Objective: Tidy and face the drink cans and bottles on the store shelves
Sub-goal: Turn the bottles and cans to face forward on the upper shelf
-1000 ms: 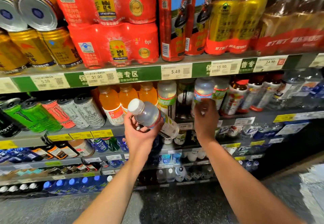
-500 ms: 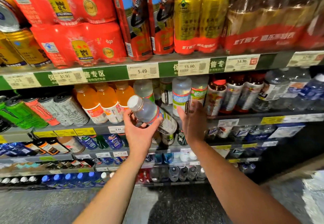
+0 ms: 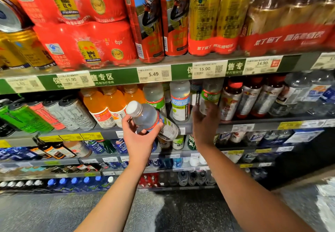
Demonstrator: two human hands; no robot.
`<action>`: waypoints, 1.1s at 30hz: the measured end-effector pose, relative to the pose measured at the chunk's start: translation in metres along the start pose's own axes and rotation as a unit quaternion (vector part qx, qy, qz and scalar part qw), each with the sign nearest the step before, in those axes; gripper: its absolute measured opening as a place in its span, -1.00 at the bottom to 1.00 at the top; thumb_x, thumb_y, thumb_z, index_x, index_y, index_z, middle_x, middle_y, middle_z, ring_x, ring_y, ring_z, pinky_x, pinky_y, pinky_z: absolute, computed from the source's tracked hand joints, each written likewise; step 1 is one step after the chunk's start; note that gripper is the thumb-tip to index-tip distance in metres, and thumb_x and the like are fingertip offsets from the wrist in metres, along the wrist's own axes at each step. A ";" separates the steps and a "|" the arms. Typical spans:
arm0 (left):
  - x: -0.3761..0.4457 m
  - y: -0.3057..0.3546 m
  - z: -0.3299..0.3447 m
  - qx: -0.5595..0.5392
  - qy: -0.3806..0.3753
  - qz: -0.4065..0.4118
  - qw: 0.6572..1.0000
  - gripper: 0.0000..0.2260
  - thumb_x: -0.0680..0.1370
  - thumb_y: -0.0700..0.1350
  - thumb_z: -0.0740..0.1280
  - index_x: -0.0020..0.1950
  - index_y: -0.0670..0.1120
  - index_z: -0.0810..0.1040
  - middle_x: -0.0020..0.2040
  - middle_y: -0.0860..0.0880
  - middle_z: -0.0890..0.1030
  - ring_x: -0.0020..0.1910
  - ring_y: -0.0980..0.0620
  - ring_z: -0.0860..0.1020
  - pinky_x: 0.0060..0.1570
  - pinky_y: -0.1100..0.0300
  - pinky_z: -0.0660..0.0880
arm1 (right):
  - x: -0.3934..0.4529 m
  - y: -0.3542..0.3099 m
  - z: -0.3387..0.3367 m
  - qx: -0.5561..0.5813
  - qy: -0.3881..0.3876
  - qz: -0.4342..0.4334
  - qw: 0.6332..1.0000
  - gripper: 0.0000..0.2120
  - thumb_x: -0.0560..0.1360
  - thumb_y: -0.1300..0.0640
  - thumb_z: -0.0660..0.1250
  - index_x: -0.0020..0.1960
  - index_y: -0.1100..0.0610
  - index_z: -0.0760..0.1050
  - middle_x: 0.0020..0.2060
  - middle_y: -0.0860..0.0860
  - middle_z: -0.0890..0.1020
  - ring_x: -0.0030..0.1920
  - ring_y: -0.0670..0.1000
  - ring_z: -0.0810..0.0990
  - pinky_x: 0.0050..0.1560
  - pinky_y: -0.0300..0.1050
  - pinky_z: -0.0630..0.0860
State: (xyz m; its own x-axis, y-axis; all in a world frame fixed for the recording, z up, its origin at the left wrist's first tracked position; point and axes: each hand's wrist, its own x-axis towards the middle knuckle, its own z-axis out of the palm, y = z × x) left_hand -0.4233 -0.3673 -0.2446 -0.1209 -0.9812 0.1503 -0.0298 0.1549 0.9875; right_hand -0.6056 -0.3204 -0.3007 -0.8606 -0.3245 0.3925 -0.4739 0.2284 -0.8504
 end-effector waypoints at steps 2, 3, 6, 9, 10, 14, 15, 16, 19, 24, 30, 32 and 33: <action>0.003 -0.001 -0.002 -0.004 -0.005 -0.003 1.000 -0.30 0.32 -0.30 0.62 0.37 -0.18 0.37 0.22 -0.08 0.58 0.12 0.17 0.59 0.01 0.41 0.50 | 0.002 -0.001 -0.003 -0.024 0.056 0.032 0.998 -0.47 0.55 -0.02 0.35 0.36 0.29 0.34 0.36 0.28 0.38 0.41 0.19 0.30 0.48 -0.10 0.24; 0.004 -0.001 -0.003 -0.007 -0.010 -0.003 1.000 -0.30 0.33 -0.30 0.62 0.37 -0.17 0.36 0.21 -0.07 0.58 0.11 0.20 0.59 0.01 0.42 0.50 | 0.002 -0.002 0.000 -0.032 0.061 0.044 0.997 -0.41 0.54 -0.01 0.36 0.41 0.29 0.28 0.38 0.29 0.35 0.43 0.23 0.28 0.48 0.01 0.25; 0.004 0.002 -0.004 -0.004 -0.027 0.000 1.000 -0.34 0.33 -0.31 0.61 0.34 -0.17 0.37 0.16 0.00 0.57 0.01 0.35 0.58 -0.03 0.46 0.49 | 0.000 -0.010 0.009 -0.032 0.066 0.068 0.995 -0.29 0.52 0.07 0.42 0.50 0.33 0.19 0.43 0.30 0.30 0.46 0.22 0.23 0.47 -0.01 0.19; 0.004 0.003 -0.006 0.002 -0.038 0.007 0.999 -0.34 0.33 -0.30 0.61 0.34 -0.19 0.38 0.15 0.01 0.57 0.01 0.36 0.58 -0.04 0.48 0.47 | 0.008 -0.015 0.009 -0.030 0.084 0.084 0.992 -0.25 0.47 0.07 0.47 0.51 0.30 0.21 0.41 0.29 0.31 0.42 0.24 0.27 0.46 0.06 0.23; 0.005 0.003 -0.007 0.002 -0.040 0.007 0.999 -0.34 0.33 -0.30 0.61 0.34 -0.20 0.38 0.15 0.00 0.57 0.00 0.36 0.58 -0.04 0.48 0.47 | 0.011 -0.016 0.009 -0.039 0.087 0.088 0.992 -0.26 0.46 0.08 0.48 0.50 0.30 0.23 0.39 0.29 0.33 0.41 0.26 0.30 0.44 0.09 0.26; 0.006 0.004 -0.011 0.001 -0.051 0.004 0.999 -0.33 0.33 -0.29 0.61 0.35 -0.18 0.38 0.18 -0.04 0.57 0.02 0.35 0.58 -0.02 0.47 0.48 | 0.013 -0.016 0.014 -0.047 0.099 0.088 0.990 -0.28 0.41 0.10 0.51 0.44 0.25 0.25 0.31 0.25 0.44 0.32 0.26 0.42 0.36 0.14 0.41; 0.006 0.004 -0.011 0.000 -0.054 0.005 0.999 -0.32 0.33 -0.29 0.62 0.36 -0.18 0.38 0.20 -0.06 0.57 0.03 0.35 0.58 -0.01 0.47 0.48 | 0.012 -0.016 0.015 -0.026 0.096 0.094 0.991 -0.28 0.40 0.11 0.52 0.42 0.19 0.21 0.29 0.23 0.48 0.28 0.24 0.47 0.30 0.14 0.46; 0.006 0.004 -0.012 -0.002 -0.055 0.004 0.998 -0.31 0.32 -0.29 0.62 0.36 -0.17 0.38 0.20 -0.07 0.57 0.03 0.34 0.58 0.00 0.46 0.49 | 0.011 -0.017 0.015 -0.009 0.090 0.102 0.991 -0.28 0.40 0.12 0.52 0.40 0.14 0.19 0.27 0.21 0.51 0.25 0.23 0.51 0.24 0.14 0.50; 0.004 0.004 -0.011 -0.013 -0.060 -0.003 0.998 -0.31 0.32 -0.30 0.62 0.35 -0.12 0.38 0.20 -0.03 0.58 0.03 0.34 0.59 0.00 0.41 0.52 | 0.018 -0.013 0.010 -0.001 0.081 0.103 0.991 -0.21 0.37 0.13 0.55 0.45 0.17 0.19 0.31 0.21 0.49 0.29 0.22 0.50 0.26 0.16 0.49; -0.002 0.004 -0.006 -0.045 -0.070 -0.024 0.996 -0.29 0.30 -0.36 0.61 0.35 -0.18 0.36 0.22 -0.15 0.56 -0.01 0.31 0.61 -0.02 0.39 0.54 | 0.019 -0.011 -0.005 -0.044 0.048 0.078 0.995 -0.25 0.28 0.09 0.57 0.37 0.30 0.38 0.21 0.24 0.51 0.21 0.24 0.49 0.22 0.07 0.47; -0.017 0.016 0.015 -0.099 -0.087 -0.033 0.991 -0.32 0.33 -0.44 0.56 0.32 -0.05 0.37 0.22 -0.07 0.56 0.00 0.30 0.63 -0.02 0.42 0.52 | -0.008 -0.007 -0.039 0.092 0.037 0.103 0.990 -0.18 0.29 0.08 0.63 0.41 0.16 0.29 0.26 0.08 0.53 0.27 0.02 0.52 0.32 -0.11 0.47; -0.021 0.016 0.030 -0.116 -0.084 -0.036 0.989 -0.31 0.32 -0.44 0.56 0.30 0.01 0.39 0.23 -0.04 0.57 0.04 0.27 0.63 0.03 0.35 0.55 | -0.013 -0.002 -0.054 0.136 0.041 0.109 0.984 -0.28 0.32 0.14 0.63 0.37 0.14 0.35 0.23 0.06 0.58 0.26 -0.04 0.55 0.33 -0.26 0.43; -0.023 0.015 0.039 -0.120 -0.082 -0.039 0.989 -0.31 0.32 -0.44 0.57 0.28 0.03 0.39 0.24 -0.04 0.57 0.06 0.26 0.63 0.06 0.32 0.56 | -0.016 0.000 -0.062 0.143 0.039 0.114 0.982 -0.33 0.34 0.12 0.62 0.34 0.10 0.38 0.22 0.07 0.59 0.27 -0.01 0.55 0.37 -0.22 0.40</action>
State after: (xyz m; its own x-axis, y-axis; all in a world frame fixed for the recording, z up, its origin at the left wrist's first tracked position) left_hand -0.4594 -0.3379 -0.2349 -0.2865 -0.9544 0.0838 0.1883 0.0296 0.9817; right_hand -0.6033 -0.2583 -0.2850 -0.9551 -0.2214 0.1968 -0.2052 0.0153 -0.9786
